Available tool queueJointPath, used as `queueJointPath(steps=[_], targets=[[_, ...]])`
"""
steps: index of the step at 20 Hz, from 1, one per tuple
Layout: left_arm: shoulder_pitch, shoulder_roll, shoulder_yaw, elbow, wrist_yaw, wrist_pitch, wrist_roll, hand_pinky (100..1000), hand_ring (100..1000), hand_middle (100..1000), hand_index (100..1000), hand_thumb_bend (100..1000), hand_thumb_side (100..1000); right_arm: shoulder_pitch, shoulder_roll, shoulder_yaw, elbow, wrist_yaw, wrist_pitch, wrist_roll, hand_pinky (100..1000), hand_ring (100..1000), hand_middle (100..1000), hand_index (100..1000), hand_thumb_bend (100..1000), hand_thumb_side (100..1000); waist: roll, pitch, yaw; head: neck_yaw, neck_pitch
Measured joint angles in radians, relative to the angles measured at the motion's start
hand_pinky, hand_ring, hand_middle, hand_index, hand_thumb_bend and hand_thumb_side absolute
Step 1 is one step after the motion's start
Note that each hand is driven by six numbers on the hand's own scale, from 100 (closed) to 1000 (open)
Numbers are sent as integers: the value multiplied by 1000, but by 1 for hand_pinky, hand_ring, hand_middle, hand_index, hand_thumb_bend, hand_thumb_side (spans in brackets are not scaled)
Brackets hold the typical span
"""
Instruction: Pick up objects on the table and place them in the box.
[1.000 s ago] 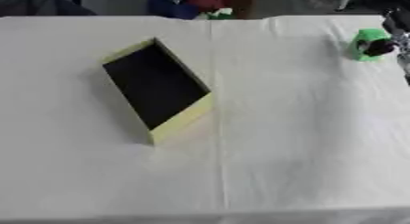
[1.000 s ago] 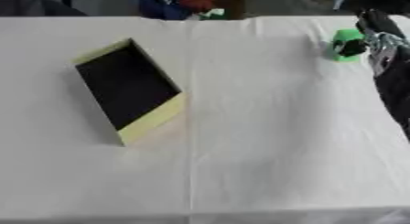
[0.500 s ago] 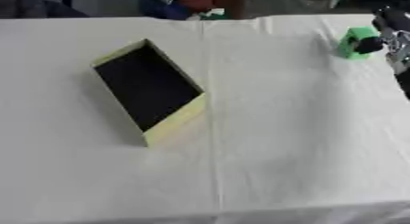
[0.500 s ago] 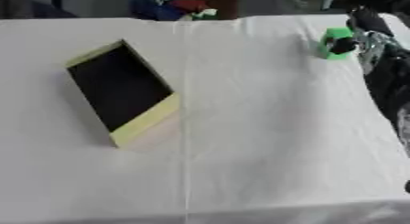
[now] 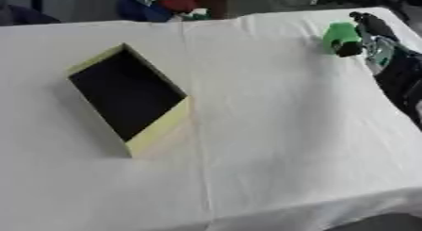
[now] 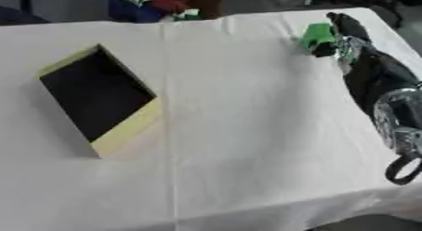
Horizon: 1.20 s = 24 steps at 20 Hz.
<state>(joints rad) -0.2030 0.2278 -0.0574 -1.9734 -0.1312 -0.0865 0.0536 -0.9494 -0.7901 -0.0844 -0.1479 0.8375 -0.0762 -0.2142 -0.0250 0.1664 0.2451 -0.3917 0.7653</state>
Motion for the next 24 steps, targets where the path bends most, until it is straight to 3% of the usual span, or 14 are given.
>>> queueJointPath(steps=[10,14,19,20,24], targets=[[0,0,0,0,6,1,-1,658,702,743,820,224,590,-7,0,31,49,-86,26,-35,837,1000,835,998,144,319,6,5,2,-6,0],[0,0,0,0,8,2,-2,659,703,744,820,224,592,-9,1,35,55,-128,20,-44,805,1000,783,974,106,296,8,7,3,-5,0],[0,0,0,0,8,3,-4,659,703,744,820,222,592,-9,4,36,55,-186,-4,-79,752,963,642,914,100,142,11,8,4,-5,0],[0,0,0,0,8,3,-4,659,703,744,820,221,592,-9,6,36,55,-194,-10,-89,723,935,566,883,100,100,11,8,4,-5,0],[0,0,0,0,8,3,-4,660,703,744,821,220,592,-4,12,36,53,-206,-31,-141,653,862,412,800,100,100,12,8,4,-1,0]])
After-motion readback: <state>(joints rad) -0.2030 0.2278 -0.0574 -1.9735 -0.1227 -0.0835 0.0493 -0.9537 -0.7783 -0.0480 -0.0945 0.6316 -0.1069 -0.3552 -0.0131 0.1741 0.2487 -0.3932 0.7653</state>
